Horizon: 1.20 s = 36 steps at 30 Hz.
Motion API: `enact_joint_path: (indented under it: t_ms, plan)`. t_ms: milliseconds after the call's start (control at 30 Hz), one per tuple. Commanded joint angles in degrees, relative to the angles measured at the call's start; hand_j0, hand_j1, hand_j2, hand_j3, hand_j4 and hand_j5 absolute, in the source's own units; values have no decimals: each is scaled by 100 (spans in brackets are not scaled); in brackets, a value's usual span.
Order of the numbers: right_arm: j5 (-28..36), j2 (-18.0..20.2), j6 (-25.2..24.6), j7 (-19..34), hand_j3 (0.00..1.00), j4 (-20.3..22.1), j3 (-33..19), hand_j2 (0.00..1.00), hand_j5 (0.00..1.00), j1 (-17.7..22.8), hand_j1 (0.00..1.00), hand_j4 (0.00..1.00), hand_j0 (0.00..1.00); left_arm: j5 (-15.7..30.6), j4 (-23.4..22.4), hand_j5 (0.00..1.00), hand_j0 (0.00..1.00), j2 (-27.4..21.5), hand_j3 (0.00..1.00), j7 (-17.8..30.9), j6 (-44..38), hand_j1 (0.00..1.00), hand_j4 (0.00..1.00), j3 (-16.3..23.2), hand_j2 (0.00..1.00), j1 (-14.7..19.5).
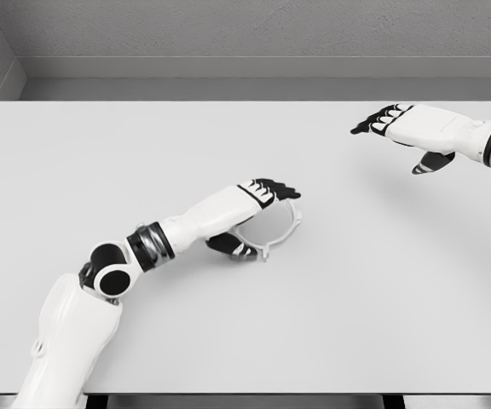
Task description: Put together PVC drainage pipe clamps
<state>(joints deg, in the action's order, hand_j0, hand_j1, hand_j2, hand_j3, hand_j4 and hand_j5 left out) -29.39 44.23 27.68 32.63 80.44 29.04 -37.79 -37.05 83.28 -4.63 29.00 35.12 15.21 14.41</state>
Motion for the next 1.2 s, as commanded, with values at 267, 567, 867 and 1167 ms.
enact_joint_path:
  t_ms: [267, 567, 867, 1167]
  plan:
    - [21, 7, -8, 6, 100, -20, -4, 100, 100, 0, 100, 100, 100, 40, -127, 100, 100, 23, 100, -9, -12, 100, 100, 9, 100, 44]
    - [21, 7, -8, 15, 100, -20, -4, 100, 100, 9, 100, 100, 100, 40, -145, 100, 100, 23, 100, 0, -12, 100, 100, 0, 100, 105]
    - [21, 59, -17, 15, 100, -64, -12, 100, 100, 0, 100, 100, 100, 49, -154, 100, 100, 23, 100, 0, -12, 100, 100, 9, 100, 88]
    - [12, 59, -17, 15, 100, -125, -21, 100, 100, -18, 100, 100, 100, 49, -171, 100, 100, 23, 100, -9, -12, 100, 100, 17, 100, 26]
